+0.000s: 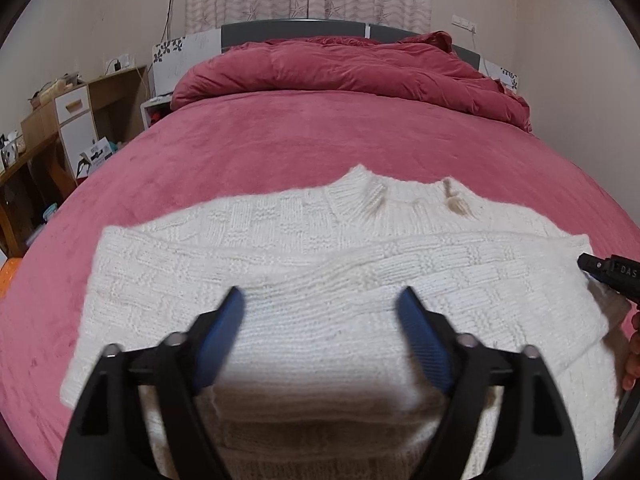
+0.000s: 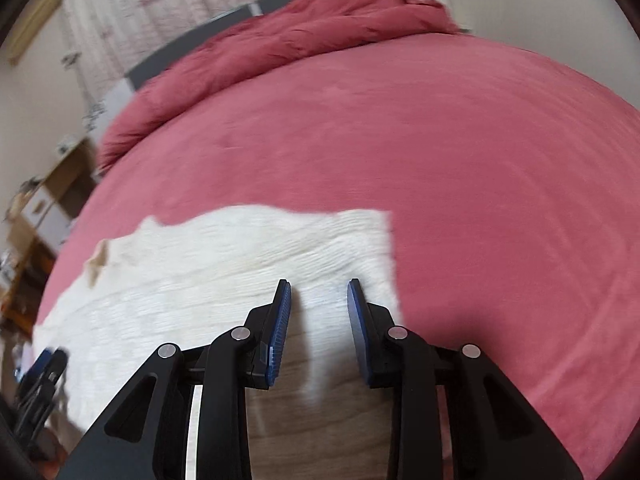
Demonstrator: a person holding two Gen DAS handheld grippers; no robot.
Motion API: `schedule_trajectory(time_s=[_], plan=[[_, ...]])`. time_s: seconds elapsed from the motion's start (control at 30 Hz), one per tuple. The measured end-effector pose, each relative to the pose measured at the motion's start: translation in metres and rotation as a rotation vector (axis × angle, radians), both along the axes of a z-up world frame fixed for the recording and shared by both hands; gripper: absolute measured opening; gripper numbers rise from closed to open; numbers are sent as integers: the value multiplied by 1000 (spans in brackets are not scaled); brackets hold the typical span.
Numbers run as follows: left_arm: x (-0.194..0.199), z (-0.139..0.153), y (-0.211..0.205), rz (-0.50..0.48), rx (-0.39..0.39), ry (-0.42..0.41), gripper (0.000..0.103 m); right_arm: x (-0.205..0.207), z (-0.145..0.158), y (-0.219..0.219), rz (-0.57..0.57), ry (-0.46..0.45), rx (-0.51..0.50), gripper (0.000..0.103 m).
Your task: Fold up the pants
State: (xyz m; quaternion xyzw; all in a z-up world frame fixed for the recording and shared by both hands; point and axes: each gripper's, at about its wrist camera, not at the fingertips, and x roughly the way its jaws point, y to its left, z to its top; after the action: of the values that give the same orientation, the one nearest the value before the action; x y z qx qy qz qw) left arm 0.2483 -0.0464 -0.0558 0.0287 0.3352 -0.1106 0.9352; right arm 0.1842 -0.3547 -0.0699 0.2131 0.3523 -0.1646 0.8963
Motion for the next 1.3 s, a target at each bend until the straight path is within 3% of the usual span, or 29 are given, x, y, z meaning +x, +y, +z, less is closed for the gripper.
schedule_trajectory(time_s=[0.23,0.4,0.53,0.7,0.8,0.87,1.03,1.2,1.3], plan=[[10,-16,9,6,-46,46,91,5,-2,16,-14,38,-154,29],[8,-17,9,5,-45,42,91,0,-2,11,-12,16,-130,29],[7,-17,9,3,-49,45,91,-3,-3,11,5,-2,-115,38],[-6,-13,14,0,-56,25,91,-2,0,16,10,-4,-135,39],[-16,-11,22,4,-73,19,91,-4,6,24,25,-21,-147,59],[-22,-8,28,14,-81,10,91,-10,15,40,34,-35,-235,64],[-27,-3,48,59,-100,0,91,-16,29,74,139,-64,-321,64],[-22,-7,69,114,-70,33,91,-12,18,98,255,-11,-215,64],[-25,-15,68,68,-10,55,91,-11,7,111,285,40,-277,66]])
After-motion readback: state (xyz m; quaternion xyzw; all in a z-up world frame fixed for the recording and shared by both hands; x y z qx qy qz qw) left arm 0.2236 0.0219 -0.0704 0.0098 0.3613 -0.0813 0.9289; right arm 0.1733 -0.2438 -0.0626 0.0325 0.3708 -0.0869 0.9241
